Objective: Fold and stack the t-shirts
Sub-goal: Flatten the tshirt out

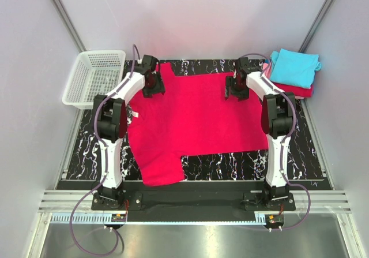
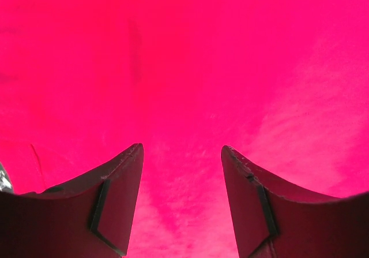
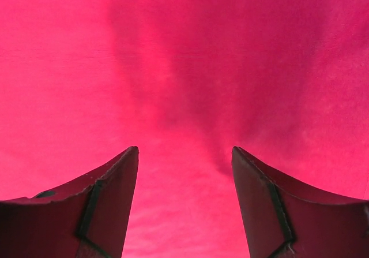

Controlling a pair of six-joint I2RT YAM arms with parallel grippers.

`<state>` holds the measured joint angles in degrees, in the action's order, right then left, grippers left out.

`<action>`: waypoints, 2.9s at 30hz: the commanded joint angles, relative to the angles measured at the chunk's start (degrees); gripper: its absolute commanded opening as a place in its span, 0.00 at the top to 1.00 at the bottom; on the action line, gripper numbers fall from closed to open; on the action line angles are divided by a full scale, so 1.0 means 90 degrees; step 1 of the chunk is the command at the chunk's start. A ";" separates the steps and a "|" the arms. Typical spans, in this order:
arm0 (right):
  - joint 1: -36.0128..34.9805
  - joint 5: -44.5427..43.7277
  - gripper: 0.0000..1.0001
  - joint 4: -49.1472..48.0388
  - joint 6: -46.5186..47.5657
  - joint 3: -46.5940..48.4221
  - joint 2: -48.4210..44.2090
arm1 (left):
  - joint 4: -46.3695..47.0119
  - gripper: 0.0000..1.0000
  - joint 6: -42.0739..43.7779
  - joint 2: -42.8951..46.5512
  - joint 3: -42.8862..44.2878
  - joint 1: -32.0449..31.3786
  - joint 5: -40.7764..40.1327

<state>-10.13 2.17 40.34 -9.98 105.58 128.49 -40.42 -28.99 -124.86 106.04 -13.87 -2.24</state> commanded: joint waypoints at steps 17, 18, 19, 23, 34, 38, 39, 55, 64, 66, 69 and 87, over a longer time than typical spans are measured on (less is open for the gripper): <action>-0.0056 -0.0535 0.28 -0.0126 0.0113 -0.1398 -0.0340 | -0.0469 0.40 -0.0177 0.0016 -0.1556 -0.0548 -0.1157; -0.0056 -0.0506 0.28 -0.0155 0.0074 -0.1476 -0.0408 | -0.0460 0.40 -0.0196 0.0045 -0.1654 -0.0578 -0.1177; -0.0056 -0.0486 0.28 -0.0175 0.0044 -0.1622 -0.0448 | -0.0450 0.40 -0.0255 0.0055 -0.1732 -0.0617 -0.1196; -0.0075 -0.0418 0.29 -0.0244 -0.0082 -0.2043 -0.0711 | -0.0430 0.40 -0.0382 0.0191 -0.2191 -0.0763 -0.1226; -0.0280 -0.0330 0.30 -0.0565 -0.0415 -0.3526 -0.1570 | -0.0294 0.41 -0.0850 0.1157 -0.3636 -0.1174 -0.1441; -0.0427 -0.0359 0.31 -0.0761 -0.0551 -0.4142 -0.1980 | -0.0216 0.41 -0.1046 0.1489 -0.4241 -0.1417 -0.1499; -0.0427 -0.0397 0.32 -0.0790 -0.0648 -0.4221 -0.2175 | -0.0196 0.41 -0.1075 0.1539 -0.4330 -0.1457 -0.1499; -0.0466 -0.0866 0.26 -0.0030 -0.0620 -0.3365 -0.3681 | -0.0615 0.37 -0.1008 0.3101 -0.3444 -0.1565 -0.1704; -0.0311 -0.1267 0.20 0.0108 -0.0405 -0.1802 -0.2793 | -0.0908 0.32 -0.0929 0.1757 -0.0460 -0.0649 -0.1129; -0.0184 -0.1073 0.20 0.0079 -0.0444 -0.1605 -0.2471 | -0.1064 0.34 -0.0958 0.0891 0.0255 -0.0452 -0.0934; 0.0070 -0.0779 0.18 -0.0223 -0.0522 -0.1322 -0.2091 | -0.1289 0.36 -0.0978 -0.0040 0.1866 -0.0130 -0.0545; 0.0295 -0.0261 0.20 -0.0566 -0.0464 -0.0120 -0.0663 | 0.1160 0.39 -0.0773 -0.2015 0.2827 0.0740 0.0442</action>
<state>-7.66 -1.78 37.08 -14.57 101.89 122.06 -38.30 -37.52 -142.52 131.74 -6.79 -2.20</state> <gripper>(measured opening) 0.804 0.612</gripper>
